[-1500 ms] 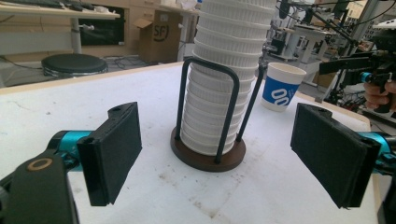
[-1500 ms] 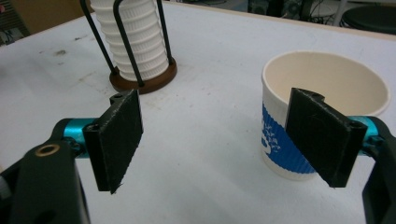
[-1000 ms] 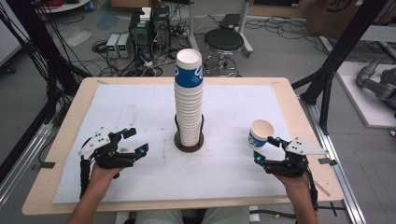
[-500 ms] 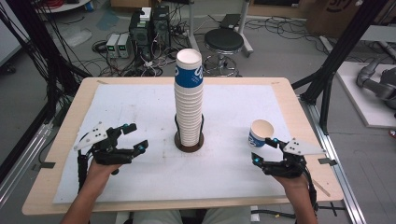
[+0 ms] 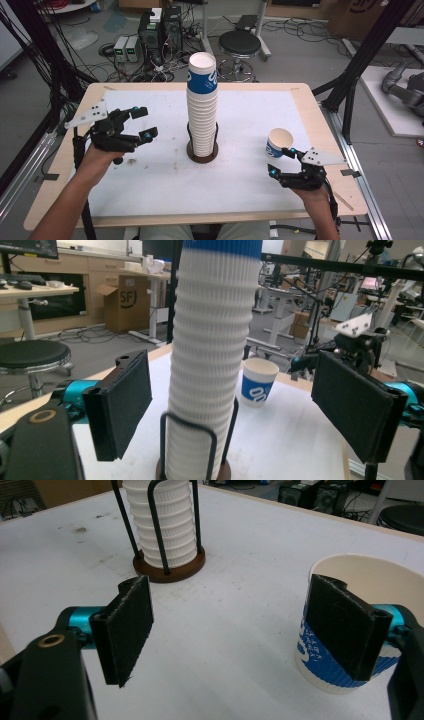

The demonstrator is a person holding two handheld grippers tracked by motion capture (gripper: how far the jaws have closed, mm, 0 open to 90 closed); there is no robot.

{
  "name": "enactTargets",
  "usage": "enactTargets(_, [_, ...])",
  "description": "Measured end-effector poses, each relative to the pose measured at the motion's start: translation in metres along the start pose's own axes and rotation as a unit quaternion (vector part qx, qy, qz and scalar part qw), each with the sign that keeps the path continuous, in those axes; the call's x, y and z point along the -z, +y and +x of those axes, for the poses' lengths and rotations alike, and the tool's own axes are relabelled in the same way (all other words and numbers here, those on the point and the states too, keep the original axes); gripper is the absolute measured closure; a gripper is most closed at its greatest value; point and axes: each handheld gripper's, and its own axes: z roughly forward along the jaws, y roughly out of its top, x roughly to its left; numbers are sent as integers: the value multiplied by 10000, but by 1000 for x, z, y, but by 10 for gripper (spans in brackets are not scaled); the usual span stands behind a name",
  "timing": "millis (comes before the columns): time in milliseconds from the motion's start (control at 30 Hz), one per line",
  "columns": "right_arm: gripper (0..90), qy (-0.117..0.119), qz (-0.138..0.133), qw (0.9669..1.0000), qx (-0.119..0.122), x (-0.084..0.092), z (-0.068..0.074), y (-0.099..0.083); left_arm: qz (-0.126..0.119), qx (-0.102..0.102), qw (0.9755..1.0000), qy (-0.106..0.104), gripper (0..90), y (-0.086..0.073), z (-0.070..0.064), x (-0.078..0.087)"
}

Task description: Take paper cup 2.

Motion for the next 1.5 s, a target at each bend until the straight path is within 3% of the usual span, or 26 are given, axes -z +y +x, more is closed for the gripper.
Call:
enactTargets(500, [200, 64, 13, 10000, -16, -1, 1, 1, 238, -191, 9987, -397, 161, 91, 0, -49])
enactTargets(767, [200, 100, 22, 9999, 9, -2, 1, 0, 476, -254, 9980, -326, 161, 122, -3, -84])
enactTargets(967, [200, 128, 42, 9999, -7, -2, 1, 0, 601, -244, 9976, -253, 161, 133, -5, -106])
enactTargets(1300, [200, 142, 35, 9999, -8, -1, 0, -1, 929, -274, 9953, -16, 165, 134, -3, -132])
enactTargets(1500, [200, 125, 58, 9999, 7, -1, -1, -2, 1005, -333, 9944, -3, 273, 134, -5, -137])
